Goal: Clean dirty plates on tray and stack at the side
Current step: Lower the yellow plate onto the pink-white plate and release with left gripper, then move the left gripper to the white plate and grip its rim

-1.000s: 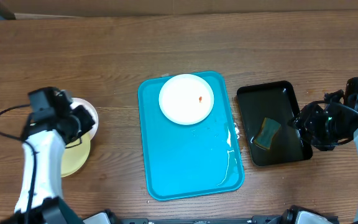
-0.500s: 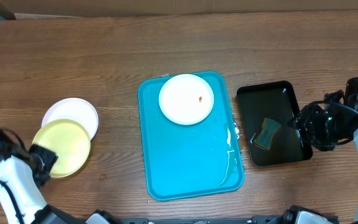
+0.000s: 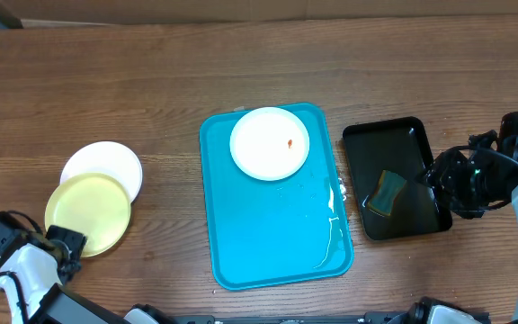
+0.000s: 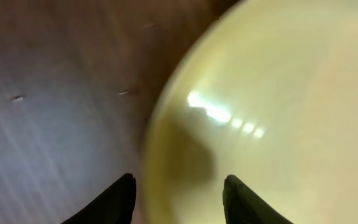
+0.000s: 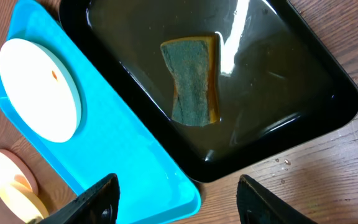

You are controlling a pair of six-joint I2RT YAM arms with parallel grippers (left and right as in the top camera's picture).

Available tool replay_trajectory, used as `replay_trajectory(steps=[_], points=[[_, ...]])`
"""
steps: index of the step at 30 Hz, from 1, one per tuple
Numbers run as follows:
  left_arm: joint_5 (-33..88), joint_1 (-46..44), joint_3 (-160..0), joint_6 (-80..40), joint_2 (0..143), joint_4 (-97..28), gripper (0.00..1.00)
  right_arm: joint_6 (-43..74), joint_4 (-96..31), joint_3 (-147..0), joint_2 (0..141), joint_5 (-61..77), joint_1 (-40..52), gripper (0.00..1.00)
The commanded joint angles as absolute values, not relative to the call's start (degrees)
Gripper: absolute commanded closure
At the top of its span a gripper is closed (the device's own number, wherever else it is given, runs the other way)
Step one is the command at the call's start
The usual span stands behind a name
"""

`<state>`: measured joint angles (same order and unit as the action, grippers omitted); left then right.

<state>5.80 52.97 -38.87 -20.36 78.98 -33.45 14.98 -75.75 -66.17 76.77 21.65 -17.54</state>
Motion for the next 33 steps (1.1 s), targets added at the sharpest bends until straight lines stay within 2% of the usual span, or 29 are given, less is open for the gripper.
replay_trajectory(steps=[1,8,12,16,19,20,23,28,30,33], points=[[11.60,49.65,-38.72,-17.43,79.11,-31.03,0.52,14.92,-75.48,-67.24,75.96,21.98,-17.76,0.38],[18.33,43.11,-39.03,-15.38,79.05,-25.52,0.46,14.92,-75.55,-67.24,75.96,21.98,-17.76,0.38],[20.93,42.17,-41.28,-15.59,79.05,-25.30,0.46,14.92,-75.59,-67.24,75.96,21.98,-17.76,0.38],[29.67,41.56,-46.98,-13.93,78.89,-30.37,0.46,14.92,-75.70,-67.24,75.96,21.98,-17.76,0.38],[36.88,37.82,-51.35,-9.58,78.78,-35.53,0.46,14.87,-75.33,-67.24,75.96,21.98,-17.76,0.38],[37.69,35.22,-52.80,-7.77,78.78,-37.47,0.46,14.72,-75.18,-67.24,75.96,21.98,-17.74,0.38],[31.09,18.00,-54.87,-1.61,78.83,-40.18,0.44,12.69,-75.07,-67.24,75.96,21.98,-17.74,0.38],[14.41,-3.51,-54.87,-1.54,80.95,-32.75,0.34,11.90,-75.13,-67.24,75.96,21.98,-17.74,0.38],[8.54,-10.96,-54.87,-4.84,83.88,-26.81,0.32,11.92,-75.13,-67.20,75.96,22.00,-17.74,0.37],[4.89,-15.90,-54.87,-11.55,88.47,-21.71,0.37,11.92,-75.18,-67.13,75.96,22.00,-17.74,0.37]])
